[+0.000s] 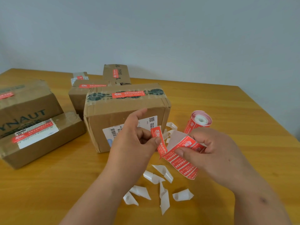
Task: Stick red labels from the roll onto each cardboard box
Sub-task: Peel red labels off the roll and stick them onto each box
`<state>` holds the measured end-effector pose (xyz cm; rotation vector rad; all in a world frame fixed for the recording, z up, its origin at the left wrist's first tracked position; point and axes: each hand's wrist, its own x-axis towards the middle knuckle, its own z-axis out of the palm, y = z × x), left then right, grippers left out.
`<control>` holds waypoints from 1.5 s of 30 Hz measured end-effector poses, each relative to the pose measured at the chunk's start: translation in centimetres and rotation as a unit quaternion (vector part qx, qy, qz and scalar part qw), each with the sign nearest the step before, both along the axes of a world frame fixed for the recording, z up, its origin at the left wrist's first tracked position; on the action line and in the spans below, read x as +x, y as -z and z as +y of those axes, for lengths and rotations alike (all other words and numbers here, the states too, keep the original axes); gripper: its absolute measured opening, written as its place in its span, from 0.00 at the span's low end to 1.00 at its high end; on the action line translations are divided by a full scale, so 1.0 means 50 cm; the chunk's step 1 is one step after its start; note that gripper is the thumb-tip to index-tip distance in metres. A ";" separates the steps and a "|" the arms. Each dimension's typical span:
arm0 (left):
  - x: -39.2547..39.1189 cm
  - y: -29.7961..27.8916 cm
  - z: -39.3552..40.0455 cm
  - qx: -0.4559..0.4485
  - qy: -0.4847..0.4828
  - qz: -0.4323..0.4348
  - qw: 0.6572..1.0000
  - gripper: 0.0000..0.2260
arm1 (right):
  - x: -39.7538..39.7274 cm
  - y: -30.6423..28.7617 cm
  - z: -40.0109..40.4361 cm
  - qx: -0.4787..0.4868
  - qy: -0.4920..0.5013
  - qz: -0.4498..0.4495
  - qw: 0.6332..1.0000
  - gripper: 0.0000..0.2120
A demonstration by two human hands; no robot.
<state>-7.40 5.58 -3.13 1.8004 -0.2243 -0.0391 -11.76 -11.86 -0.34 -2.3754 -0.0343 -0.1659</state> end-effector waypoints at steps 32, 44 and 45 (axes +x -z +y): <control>-0.007 -0.029 0.007 -0.072 -0.046 -0.023 0.996 0.29 | 0.008 0.010 0.018 0.047 0.113 -0.026 0.992 0.09; -0.022 -0.040 0.017 -0.048 -0.015 -0.035 0.998 0.38 | 0.016 0.020 0.057 0.294 0.038 -0.005 0.955 0.02; -0.023 -0.040 0.018 -0.062 -0.003 -0.015 0.998 0.37 | 0.016 0.020 0.057 0.313 0.039 -0.009 0.949 0.03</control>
